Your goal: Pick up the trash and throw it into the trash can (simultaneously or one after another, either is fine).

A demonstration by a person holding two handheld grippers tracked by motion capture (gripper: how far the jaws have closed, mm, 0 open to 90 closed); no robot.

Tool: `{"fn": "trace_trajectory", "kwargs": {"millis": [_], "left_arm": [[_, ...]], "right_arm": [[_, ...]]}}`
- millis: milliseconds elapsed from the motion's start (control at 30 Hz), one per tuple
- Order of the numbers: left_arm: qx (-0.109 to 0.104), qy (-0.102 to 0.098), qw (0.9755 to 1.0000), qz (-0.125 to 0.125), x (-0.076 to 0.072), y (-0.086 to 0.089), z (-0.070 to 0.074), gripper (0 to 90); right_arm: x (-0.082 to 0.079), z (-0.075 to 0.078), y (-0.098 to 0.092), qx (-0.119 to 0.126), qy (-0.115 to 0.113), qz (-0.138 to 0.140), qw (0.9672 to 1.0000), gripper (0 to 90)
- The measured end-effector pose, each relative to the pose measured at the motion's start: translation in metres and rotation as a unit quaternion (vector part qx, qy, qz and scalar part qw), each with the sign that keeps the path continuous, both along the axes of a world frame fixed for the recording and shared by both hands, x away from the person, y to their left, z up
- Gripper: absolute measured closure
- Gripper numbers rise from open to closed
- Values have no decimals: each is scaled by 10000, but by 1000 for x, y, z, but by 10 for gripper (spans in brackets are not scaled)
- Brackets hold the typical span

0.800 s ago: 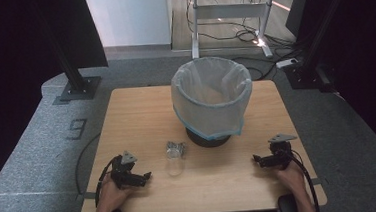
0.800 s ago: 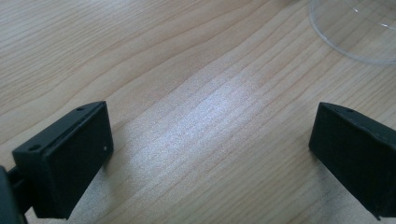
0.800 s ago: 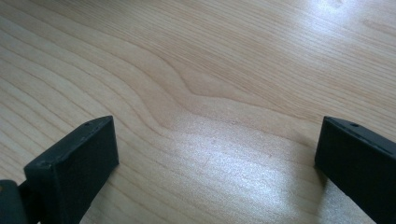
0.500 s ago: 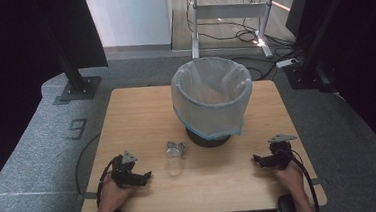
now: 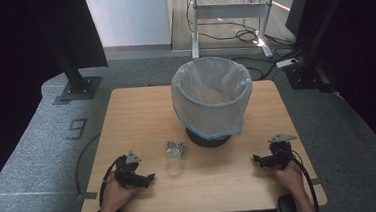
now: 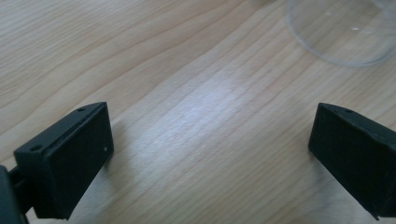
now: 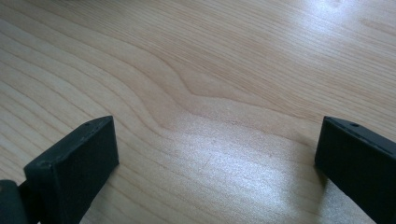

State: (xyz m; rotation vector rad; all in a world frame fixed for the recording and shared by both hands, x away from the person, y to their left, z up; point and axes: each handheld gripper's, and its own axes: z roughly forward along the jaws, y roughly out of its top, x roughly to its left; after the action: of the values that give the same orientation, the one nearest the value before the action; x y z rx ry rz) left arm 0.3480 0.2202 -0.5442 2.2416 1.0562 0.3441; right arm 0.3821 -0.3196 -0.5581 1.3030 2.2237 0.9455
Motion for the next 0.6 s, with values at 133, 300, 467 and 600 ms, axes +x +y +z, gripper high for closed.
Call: {"fn": "trace_trajectory", "kwargs": {"millis": [133, 300, 467, 600], "left_arm": [[-81, -101, 9999, -63, -1, -4, 4, 0], [-129, -155, 9997, -115, -2, -7, 7, 0], [-191, -232, 9993, -204, -3, -13, 10, 0], [-256, -276, 9990, -260, -4, -18, 11, 0]], "right_arm": [[0, 0, 0, -3, -3, -20, 10000, 0], [0, 0, 0, -4, -5, -31, 10000, 0], [-1, 0, 1, -5, -6, -38, 10000, 0], [0, 0, 1, -7, -7, -38, 10000, 0]]}}
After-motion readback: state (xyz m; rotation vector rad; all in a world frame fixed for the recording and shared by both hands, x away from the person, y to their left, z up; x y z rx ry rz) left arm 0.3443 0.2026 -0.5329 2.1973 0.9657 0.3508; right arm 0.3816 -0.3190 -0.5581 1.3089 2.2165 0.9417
